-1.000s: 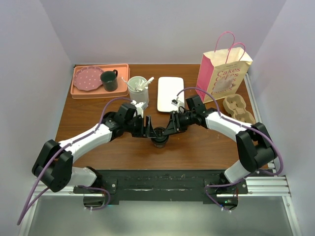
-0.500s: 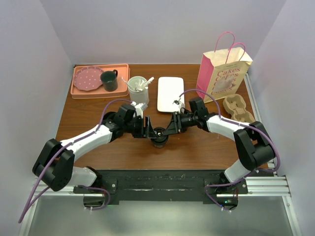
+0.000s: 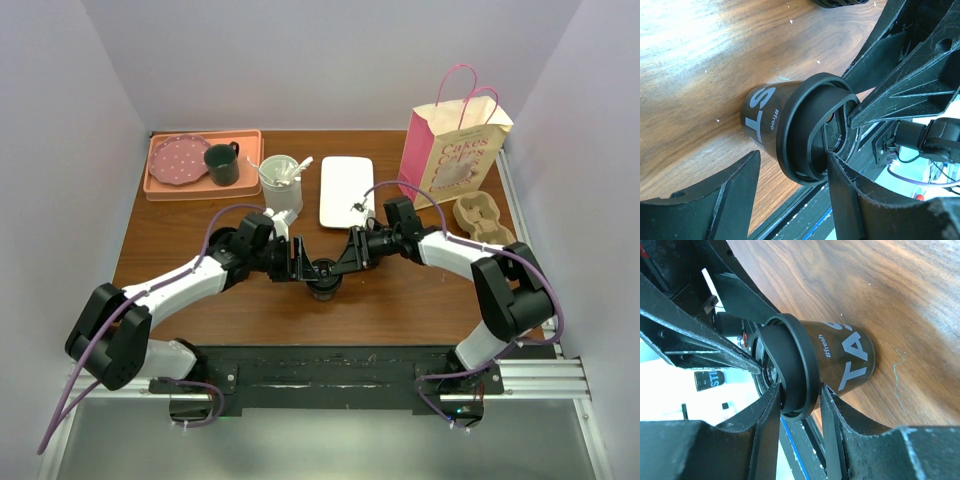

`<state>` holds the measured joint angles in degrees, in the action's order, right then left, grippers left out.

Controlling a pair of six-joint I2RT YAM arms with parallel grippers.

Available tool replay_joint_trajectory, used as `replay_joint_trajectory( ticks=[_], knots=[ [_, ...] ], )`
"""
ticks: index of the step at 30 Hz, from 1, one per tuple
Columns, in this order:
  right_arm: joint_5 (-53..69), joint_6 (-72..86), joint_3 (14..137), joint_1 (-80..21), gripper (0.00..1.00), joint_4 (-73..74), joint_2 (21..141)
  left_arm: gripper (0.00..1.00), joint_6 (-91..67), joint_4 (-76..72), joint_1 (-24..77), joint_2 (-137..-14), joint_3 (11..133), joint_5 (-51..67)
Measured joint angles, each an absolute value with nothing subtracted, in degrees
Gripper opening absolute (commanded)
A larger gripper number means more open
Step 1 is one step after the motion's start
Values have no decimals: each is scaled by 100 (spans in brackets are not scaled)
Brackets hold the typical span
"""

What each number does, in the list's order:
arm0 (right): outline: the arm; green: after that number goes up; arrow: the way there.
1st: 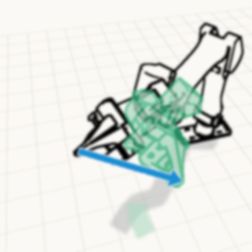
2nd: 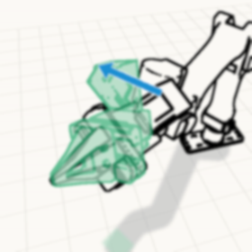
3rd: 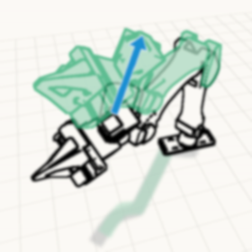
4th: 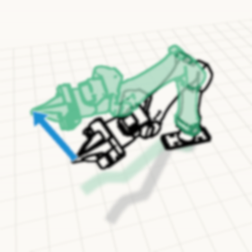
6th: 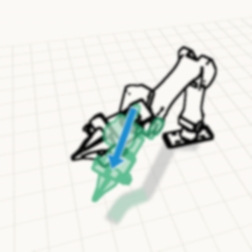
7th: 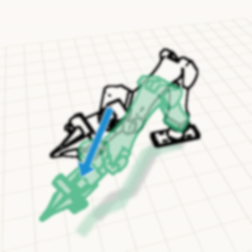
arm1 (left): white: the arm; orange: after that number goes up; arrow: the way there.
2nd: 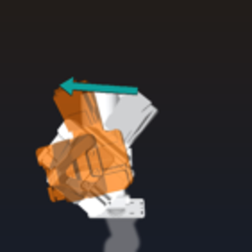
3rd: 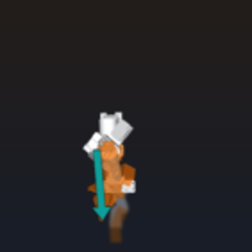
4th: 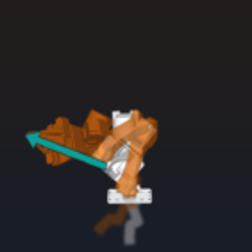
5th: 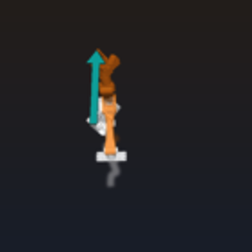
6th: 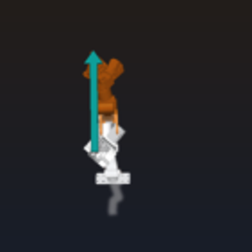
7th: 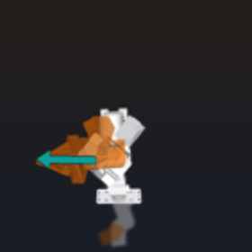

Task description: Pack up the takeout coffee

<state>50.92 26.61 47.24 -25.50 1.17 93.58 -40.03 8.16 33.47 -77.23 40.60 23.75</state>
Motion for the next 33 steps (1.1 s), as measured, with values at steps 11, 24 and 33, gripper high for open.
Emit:
replay_joint_trajectory(
  ticks=[11, 24, 33],
  knots=[
    [4598, 2569, 5319, -2648, 65, 1192, 9312, 73, -3935, 1302, 3352, -7693, 4372, 2178],
    [4003, 2770, 6407, -2696, 61, 2067, 9039, 72, -3131, 2370, 3365, -7688, 5688, 1509],
    [3177, 2495, 6442, -2696, 38, 2797, 8739, 57, -2788, 2923, 4082, -8132, 6213, 969]
  ],
)
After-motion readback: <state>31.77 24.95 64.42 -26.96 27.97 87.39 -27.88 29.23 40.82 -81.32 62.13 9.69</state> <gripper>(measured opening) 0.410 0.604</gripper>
